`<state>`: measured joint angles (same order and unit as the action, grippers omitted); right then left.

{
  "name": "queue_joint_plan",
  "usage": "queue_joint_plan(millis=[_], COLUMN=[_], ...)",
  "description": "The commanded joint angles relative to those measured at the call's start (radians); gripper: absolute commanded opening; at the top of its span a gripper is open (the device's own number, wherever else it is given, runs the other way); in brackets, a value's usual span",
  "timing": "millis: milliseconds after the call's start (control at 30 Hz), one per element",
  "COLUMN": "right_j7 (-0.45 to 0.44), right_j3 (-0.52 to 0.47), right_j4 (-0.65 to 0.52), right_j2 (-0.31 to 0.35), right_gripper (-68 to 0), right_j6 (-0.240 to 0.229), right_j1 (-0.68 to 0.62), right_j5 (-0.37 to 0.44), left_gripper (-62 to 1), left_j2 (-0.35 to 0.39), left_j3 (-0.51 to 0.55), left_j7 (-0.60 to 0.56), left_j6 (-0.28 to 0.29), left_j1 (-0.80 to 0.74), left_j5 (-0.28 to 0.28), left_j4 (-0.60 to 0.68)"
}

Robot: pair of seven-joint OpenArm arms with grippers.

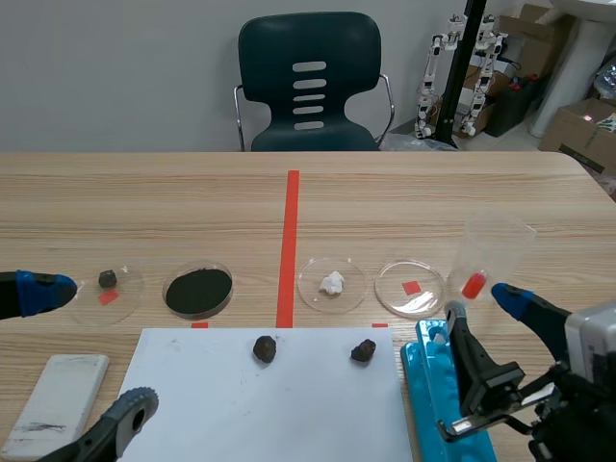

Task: Pick up the dropper by the top with the right hand

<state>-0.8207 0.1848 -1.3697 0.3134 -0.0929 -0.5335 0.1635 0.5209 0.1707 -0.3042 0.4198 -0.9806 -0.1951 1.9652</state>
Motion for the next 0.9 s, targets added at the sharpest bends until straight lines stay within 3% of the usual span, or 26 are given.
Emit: queue_joint_plan(millis=[0,400,533,867], right_j7=[-0.018,-0.030,-0.020,-0.037], right_j3=[-0.006,-0.006,-0.006,-0.006], right_j4=[-0.019,-0.019,-0.019,-0.019], right_j2=[0.013,0.013,0.013,0.013], right_gripper=[-37.3,-37.3,-41.8,-45.0], right_j6=[-0.001,-0.001,-0.001,-0.001], right_j1=[0.021,0.040,0.041,0.040], right_j5=[0.000,-0.002,-0.002,-0.002], left_gripper=[1.3,1.3,1.3,1.3], left_j2=[-0.003,-0.003,-0.003,-0.003], left_j3=[-0.003,-0.003,-0.003,-0.003], left_j7=[-0.017,-0.017,-0.017,-0.017], left_j6=[-0.002,-0.002,-0.002,-0.002], left_j1=[0.003,0.003,0.003,0.003], left_j5=[-0.011,-0.011,-0.011,-0.011], left_j4=[0.010,0.010,0.010,0.010])
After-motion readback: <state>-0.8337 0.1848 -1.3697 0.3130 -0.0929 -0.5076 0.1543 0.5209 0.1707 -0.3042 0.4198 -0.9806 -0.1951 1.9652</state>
